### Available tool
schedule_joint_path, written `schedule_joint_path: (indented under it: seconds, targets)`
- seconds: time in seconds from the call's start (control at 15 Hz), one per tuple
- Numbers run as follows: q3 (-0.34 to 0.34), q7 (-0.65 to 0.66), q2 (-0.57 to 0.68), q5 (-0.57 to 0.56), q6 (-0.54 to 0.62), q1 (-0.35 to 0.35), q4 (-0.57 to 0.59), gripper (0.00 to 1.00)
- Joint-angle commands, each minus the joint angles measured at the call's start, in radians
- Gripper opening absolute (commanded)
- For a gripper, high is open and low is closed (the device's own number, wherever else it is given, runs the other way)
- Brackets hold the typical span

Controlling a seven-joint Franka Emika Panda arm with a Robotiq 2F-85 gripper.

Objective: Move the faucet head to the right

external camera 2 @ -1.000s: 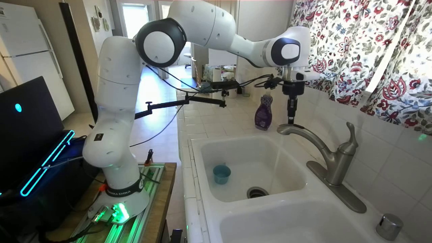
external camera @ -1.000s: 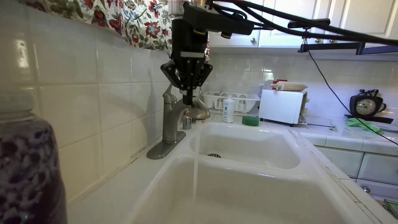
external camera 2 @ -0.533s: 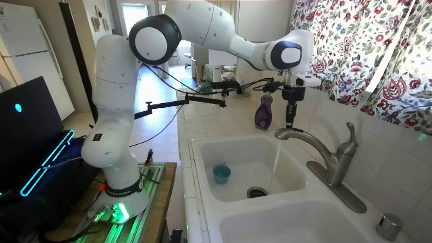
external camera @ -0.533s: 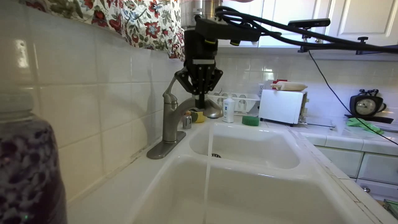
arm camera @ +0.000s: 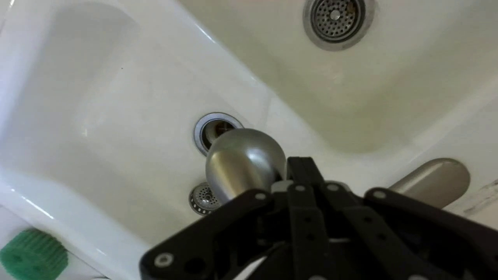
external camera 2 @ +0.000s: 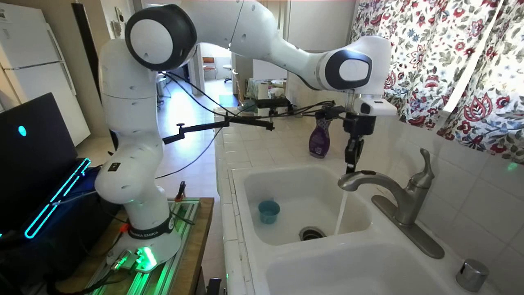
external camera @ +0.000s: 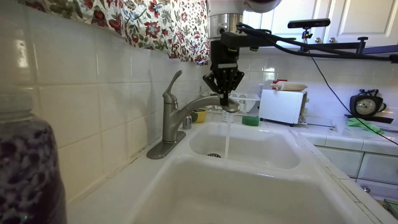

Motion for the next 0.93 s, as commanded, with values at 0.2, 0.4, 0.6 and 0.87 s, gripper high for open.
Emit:
schedule_joint_path:
  seconds: [0.2,0.4,0.6,0.87]
  targets:
    - [-0.034,0.011,-0.067,0.001,0.067,-0.065,-0.097,0.0]
    - [-0.049,0.01,-0.056,-0.001,0.118,-0.087,-0.099,0.0]
    - [-0.064,0.01,-0.044,0.004,0.176,-0.107,-0.101,0.0]
    - [-0.083,0.012,-0.025,-0.008,0.265,-0.127,-0.104,0.0]
